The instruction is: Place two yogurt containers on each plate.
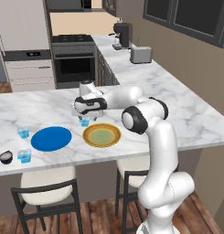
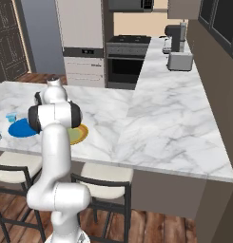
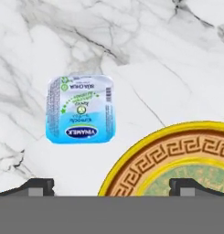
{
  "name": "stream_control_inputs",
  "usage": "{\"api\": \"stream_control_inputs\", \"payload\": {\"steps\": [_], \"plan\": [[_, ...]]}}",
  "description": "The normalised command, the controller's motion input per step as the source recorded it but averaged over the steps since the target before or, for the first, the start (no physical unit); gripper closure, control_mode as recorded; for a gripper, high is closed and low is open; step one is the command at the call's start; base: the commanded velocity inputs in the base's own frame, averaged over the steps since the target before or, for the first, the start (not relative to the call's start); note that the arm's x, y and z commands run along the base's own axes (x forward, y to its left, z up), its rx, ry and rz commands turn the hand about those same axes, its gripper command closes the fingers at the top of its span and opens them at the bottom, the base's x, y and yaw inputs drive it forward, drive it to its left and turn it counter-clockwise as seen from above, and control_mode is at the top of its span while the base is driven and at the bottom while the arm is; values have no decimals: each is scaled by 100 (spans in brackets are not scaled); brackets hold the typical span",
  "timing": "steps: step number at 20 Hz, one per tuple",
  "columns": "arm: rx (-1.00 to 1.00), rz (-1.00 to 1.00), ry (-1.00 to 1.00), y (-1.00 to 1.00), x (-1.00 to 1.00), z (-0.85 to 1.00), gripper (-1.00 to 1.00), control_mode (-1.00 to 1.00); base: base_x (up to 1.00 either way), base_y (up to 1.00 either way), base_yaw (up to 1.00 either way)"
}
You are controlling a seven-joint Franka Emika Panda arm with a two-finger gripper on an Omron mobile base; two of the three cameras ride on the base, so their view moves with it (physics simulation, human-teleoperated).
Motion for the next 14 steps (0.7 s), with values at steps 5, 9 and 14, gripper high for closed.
{"api": "stream_control_inputs", "payload": {"steps": [5, 9, 14], "plan": [[0, 0, 0, 6, 27, -14, -100, -100, 0, 0, 0], [0, 0, 0, 5, 26, -8, -100, -100, 0, 0, 0], [0, 0, 0, 9, 25, -7, -100, -100, 0, 0, 0]]}}
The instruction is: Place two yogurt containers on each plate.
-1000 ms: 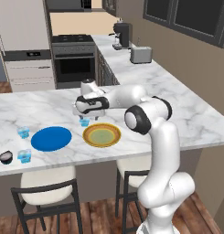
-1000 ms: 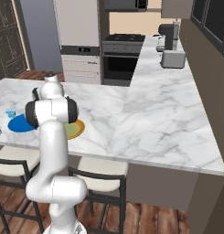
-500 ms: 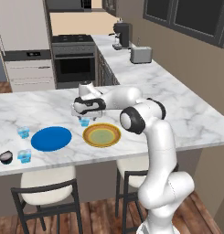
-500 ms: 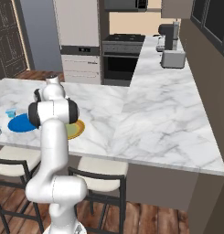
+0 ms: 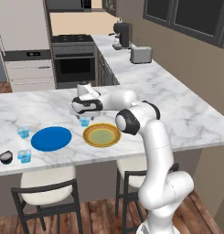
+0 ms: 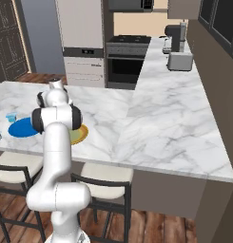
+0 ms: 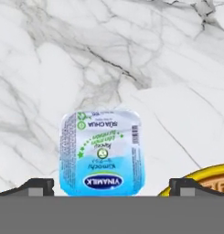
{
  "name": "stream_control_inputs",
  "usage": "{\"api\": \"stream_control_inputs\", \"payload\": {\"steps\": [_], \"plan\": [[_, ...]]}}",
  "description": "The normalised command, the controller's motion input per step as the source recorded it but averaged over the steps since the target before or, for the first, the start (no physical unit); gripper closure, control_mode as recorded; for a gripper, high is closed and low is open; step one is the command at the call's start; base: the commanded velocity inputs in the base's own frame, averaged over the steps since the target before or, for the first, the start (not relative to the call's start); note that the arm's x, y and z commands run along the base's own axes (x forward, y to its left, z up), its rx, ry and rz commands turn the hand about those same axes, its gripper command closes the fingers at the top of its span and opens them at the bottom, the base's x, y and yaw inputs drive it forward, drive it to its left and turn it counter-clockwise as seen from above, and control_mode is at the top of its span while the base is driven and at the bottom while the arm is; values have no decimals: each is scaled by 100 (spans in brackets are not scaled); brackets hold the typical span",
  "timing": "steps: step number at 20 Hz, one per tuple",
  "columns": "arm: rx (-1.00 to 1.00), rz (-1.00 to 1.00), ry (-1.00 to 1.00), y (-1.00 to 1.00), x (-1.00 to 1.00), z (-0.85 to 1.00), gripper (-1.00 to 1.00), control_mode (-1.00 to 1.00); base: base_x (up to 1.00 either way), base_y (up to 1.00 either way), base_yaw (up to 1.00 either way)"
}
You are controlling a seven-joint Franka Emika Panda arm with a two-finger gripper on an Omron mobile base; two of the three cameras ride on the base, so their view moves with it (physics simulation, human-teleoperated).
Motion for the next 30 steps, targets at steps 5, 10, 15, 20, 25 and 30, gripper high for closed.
{"api": "stream_control_inputs", "payload": {"steps": [5, 10, 15, 20, 25, 30], "plan": [[0, 0, 0, 1, 23, -10, -100, -100, 0, 0, 0], [0, 0, 0, 0, 12, -21, -100, -100, 0, 0, 0], [0, 0, 0, 0, 1, -27, -100, -100, 0, 0, 0], [0, 0, 0, 0, 9, -12, -100, -100, 0, 0, 0], [0, 0, 0, 0, 7, -2, 100, -100, 0, 0, 0], [0, 0, 0, 0, 0, 0, 100, -100, 0, 0, 0]]}}
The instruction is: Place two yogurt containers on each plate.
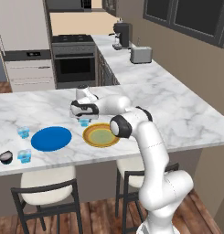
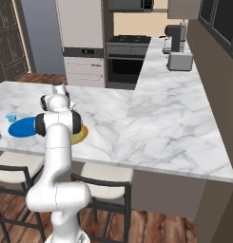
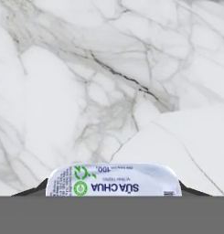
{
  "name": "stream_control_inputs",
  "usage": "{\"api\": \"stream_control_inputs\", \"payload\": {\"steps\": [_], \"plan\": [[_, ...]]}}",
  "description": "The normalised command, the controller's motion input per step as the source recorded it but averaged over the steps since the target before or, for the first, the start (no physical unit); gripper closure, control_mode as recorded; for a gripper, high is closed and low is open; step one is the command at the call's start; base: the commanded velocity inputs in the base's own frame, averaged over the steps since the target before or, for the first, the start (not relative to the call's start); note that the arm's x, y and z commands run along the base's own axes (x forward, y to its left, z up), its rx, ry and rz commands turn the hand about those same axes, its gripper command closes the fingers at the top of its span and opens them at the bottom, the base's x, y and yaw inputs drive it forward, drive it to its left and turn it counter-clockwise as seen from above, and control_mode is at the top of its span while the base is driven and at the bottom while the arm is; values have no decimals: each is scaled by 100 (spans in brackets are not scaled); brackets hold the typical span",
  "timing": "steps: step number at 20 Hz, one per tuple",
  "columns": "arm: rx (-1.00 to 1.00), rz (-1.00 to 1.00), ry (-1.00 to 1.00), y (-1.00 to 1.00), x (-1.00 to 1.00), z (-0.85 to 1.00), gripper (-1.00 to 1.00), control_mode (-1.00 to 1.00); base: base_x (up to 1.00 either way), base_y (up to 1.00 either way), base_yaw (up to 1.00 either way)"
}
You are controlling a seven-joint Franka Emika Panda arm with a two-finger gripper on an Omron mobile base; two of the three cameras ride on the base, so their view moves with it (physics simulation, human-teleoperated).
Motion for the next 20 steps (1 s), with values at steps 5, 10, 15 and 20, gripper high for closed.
{"api": "stream_control_inputs", "payload": {"steps": [5, 10, 15, 20], "plan": [[0, 1, 0, -16, -15, -1, 100, -100, 0, 0, 0], [0, 0, 0, -64, -55, 3, 100, -100, 0, 0, 0], [2, 0, -3, -60, -73, 5, 100, -100, 0, 0, 0], [12, 1, -13, -28, -30, 14, 100, -100, 0, 0, 0]]}}
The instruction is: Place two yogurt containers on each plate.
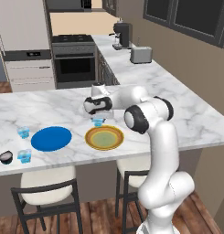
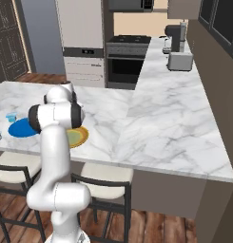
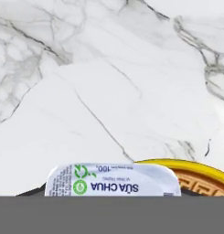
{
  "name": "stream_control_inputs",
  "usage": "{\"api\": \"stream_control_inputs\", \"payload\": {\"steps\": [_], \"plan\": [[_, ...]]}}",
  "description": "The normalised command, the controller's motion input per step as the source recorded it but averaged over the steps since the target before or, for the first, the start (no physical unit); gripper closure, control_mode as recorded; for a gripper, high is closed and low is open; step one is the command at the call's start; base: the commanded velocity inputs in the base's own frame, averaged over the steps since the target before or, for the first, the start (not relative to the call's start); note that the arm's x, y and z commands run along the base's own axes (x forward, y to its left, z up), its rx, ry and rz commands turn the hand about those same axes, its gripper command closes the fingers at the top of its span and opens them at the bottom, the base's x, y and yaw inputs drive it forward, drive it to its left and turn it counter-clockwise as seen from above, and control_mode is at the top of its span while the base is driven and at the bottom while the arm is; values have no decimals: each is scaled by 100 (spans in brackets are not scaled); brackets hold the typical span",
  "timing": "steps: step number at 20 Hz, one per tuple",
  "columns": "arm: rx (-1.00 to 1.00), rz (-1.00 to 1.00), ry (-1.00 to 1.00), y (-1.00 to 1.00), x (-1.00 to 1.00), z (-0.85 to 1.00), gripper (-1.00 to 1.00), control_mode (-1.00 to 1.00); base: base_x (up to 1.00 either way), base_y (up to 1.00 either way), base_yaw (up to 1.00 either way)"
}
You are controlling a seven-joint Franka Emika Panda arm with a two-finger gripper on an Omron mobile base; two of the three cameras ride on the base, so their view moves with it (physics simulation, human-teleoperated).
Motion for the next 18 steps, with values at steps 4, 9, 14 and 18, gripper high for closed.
{"api": "stream_control_inputs", "payload": {"steps": [4, 9, 14, 18], "plan": [[15, 0, -18, -3, 0, 41, 100, -100, 0, 0, 0], [5, 0, -5, -28, -44, 19, 100, -100, 0, 0, 0], [0, 0, 31, -17, -39, 19, 100, -100, 0, 0, 0], [0, 0, 21, 0, 0, -1, 100, -100, 0, 0, 0]]}}
